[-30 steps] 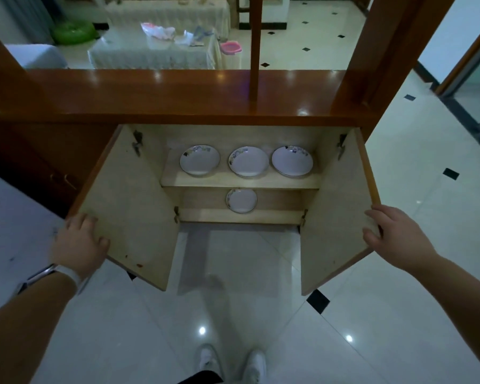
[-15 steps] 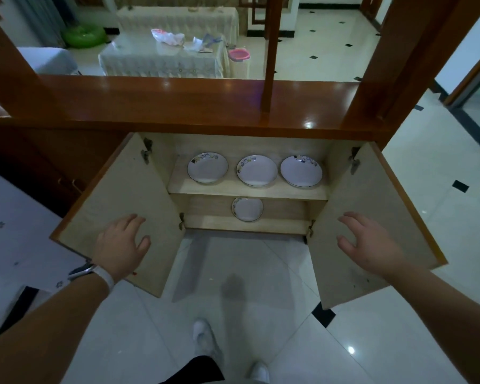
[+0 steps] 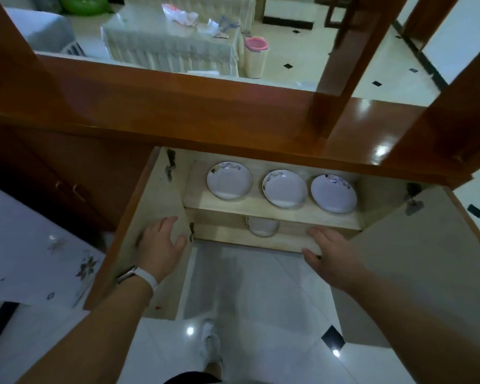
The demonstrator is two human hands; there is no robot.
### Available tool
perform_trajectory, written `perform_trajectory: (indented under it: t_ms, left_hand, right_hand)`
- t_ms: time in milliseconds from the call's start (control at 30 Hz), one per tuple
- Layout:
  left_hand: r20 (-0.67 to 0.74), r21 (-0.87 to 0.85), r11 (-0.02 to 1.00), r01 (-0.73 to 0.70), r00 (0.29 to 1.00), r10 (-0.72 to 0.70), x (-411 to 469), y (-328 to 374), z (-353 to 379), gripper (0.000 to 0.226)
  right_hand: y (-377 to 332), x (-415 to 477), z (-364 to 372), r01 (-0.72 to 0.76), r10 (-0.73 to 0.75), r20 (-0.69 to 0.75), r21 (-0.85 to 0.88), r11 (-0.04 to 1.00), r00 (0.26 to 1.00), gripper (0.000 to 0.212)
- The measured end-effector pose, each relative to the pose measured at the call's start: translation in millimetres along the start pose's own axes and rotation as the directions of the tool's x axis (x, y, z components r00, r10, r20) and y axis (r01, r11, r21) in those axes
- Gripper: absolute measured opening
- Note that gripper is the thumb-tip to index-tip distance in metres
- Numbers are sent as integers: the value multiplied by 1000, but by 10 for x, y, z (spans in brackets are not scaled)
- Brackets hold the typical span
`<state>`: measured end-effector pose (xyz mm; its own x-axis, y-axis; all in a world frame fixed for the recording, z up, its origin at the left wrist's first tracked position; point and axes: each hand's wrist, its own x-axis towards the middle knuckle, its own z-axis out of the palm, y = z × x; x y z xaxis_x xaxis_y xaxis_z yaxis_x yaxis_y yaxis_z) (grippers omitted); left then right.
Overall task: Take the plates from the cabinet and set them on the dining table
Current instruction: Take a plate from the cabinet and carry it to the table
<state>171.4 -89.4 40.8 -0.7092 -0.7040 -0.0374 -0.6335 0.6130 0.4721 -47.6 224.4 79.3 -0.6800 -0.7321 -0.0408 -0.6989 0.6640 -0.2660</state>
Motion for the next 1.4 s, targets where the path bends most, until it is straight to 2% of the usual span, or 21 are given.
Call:
perform_trajectory:
  t_ms: [167,300,433,600,767,967,1100,1167,1300,1400]
  left_hand:
    - [-12,-44,995,-86,996,86,305,-96,153,51]
    - [33,64,992,-110,994,108,433,-231,254,48]
    - [93,132,970,-204,977,193,562,-360,315,47]
    - [178,140,956,-256,957,230,790,-399,445,48]
    - [196,158,936,-316,939,284,1096,-329,628,43]
    - [221,121,954,-276,944,245,1463,-181,950,53]
    - [286,50,986,-157,949,136,1731,-161,1226,54]
    - [311,-17,998,-67,948,69,1912,-181,1392,47]
    - [308,-191,966,174,945,-109,2263,-219,1691,34]
    - [387,-384,827,411,885,-260,2451,-204,1896,34]
  right_hand:
    - [-417,508,79,25,-20,55,-76,997,998,53]
    - [-635,788,191,53,-41,117,-95,994,992,56]
    - [-769,972,330,54,-35,158,-120,991,987,59]
    - [-842,1201,532,95,-75,174,-105,990,982,58]
    - [-805,1508,839,135,-124,221,-33,990,967,62]
    - [-650,1941,1226,147,-131,304,-31,989,944,67]
    - [-503,2194,1499,97,-95,315,10,995,944,60]
    - [-453,2336,1641,-39,-8,347,129,991,938,50]
    - [-441,2660,1937,-413,272,376,374,830,886,40]
    - [-388,2910,2160,-544,402,375,458,703,835,38]
